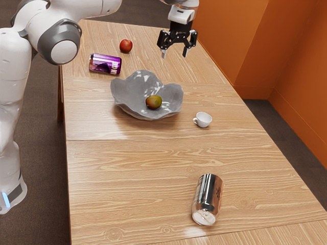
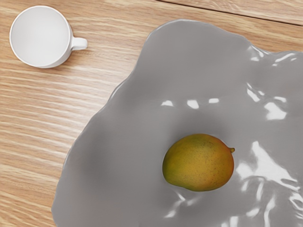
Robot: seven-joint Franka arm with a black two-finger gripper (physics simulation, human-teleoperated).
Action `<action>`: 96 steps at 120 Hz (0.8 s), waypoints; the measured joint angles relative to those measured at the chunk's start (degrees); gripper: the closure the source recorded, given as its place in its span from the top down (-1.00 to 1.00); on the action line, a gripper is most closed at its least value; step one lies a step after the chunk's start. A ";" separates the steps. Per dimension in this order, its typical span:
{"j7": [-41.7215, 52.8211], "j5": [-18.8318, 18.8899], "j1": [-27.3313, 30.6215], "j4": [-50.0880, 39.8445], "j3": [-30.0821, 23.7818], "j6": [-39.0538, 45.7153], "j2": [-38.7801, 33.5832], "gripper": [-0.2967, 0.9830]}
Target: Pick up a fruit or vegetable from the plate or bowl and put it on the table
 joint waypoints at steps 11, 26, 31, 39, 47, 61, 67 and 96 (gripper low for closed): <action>0.05 0.00 0.00 -0.02 0.00 -0.01 0.00 0.53; 0.12 0.00 0.00 -0.01 0.00 0.01 0.00 0.53; 0.13 0.00 0.00 -0.02 0.00 0.01 0.00 0.53; 0.16 0.00 0.00 0.01 0.00 0.01 0.00 0.53; 0.19 0.00 0.01 0.02 -0.01 0.01 0.00 0.53; 0.15 -0.16 0.39 -0.01 -0.02 0.00 0.00 0.53; -0.26 -0.13 0.33 0.20 0.15 -0.09 -0.24 0.53; -4.56 -0.12 -4.42 8.86 -0.30 -3.49 -12.60 0.53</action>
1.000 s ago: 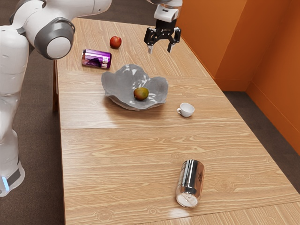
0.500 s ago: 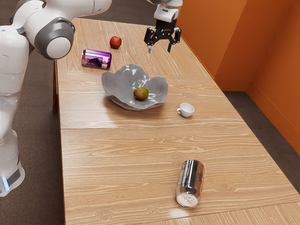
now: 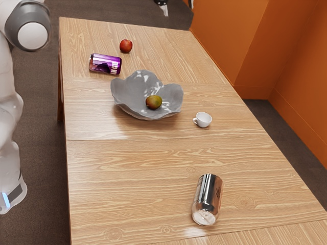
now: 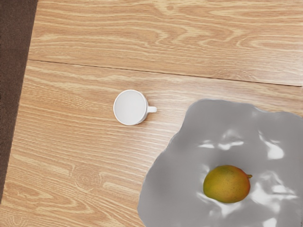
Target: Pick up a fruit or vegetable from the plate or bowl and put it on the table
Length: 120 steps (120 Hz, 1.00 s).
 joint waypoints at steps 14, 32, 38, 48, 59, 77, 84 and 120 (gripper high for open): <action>-7.62 0.24 1.05 -0.69 0.32 -2.80 4.05 0.53; -22.78 3.94 4.21 -2.76 0.70 -10.11 7.46 0.53; -27.83 4.10 5.09 -2.89 0.78 -11.51 8.32 0.53; -36.57 3.97 5.80 -2.95 0.59 -12.53 11.55 0.53; -45.04 3.60 4.85 -2.96 0.08 -12.08 14.09 0.53; -56.38 3.31 4.58 -5.31 -0.70 -10.54 16.17 0.53; -60.09 3.25 4.02 -8.41 -0.56 -9.14 15.73 0.53; -74.56 7.67 0.67 -27.58 -0.26 1.88 4.49 0.54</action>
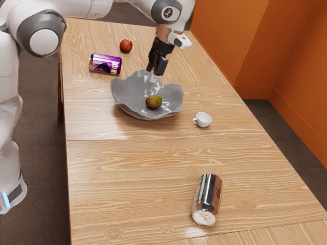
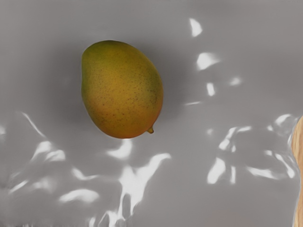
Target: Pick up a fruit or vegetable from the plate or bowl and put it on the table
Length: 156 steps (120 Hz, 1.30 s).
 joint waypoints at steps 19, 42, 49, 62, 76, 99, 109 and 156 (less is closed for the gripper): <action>-5.57 3.57 -0.70 -0.95 -0.05 3.28 0.22 0.54; -11.15 6.68 -2.81 -9.86 -0.14 5.00 -10.45 0.54; -12.81 7.75 -4.52 -12.91 -0.31 5.29 -14.43 0.54; -15.51 8.80 -5.98 -15.30 -0.43 6.16 -15.78 0.54; -18.32 10.97 -6.14 -15.64 -0.29 7.55 -12.39 0.54; -22.06 12.47 -5.75 -15.64 0.10 9.01 -11.62 0.54; -23.30 12.62 -6.00 -15.43 0.03 9.19 -11.61 0.54; -26.91 13.50 -6.40 -15.40 -0.09 9.32 -10.64 0.54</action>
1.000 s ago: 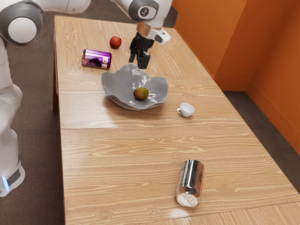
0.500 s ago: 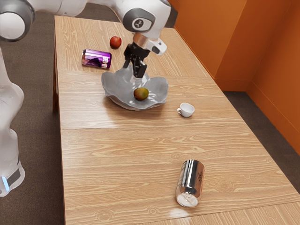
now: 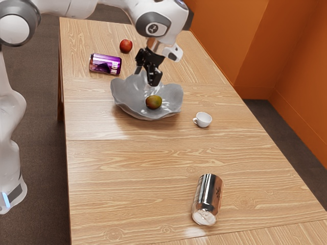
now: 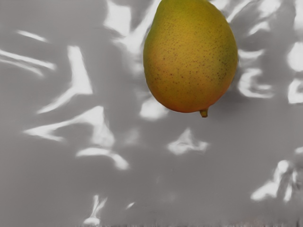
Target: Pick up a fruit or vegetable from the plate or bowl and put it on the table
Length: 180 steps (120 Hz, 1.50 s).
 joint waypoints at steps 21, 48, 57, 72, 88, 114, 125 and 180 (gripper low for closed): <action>-0.30 -4.00 -0.96 0.15 -0.22 -0.31 -0.28 0.54; -0.64 -5.04 -1.04 0.50 -0.43 -0.22 -0.13 0.54; -0.72 -4.76 -0.89 1.87 -0.04 -0.14 -0.16 0.54; -0.81 -3.53 0.05 3.12 1.70 -0.37 -0.72 0.54; -0.72 -3.13 0.46 3.24 2.95 -0.62 -1.18 0.54; 1.52 -6.72 26.17 2.97 -16.93 -0.39 -1.97 0.54; 2.63 -7.74 31.82 2.91 -23.73 -0.44 -1.93 0.54; 6.63 -11.93 33.15 2.71 -25.53 -1.26 -1.24 0.54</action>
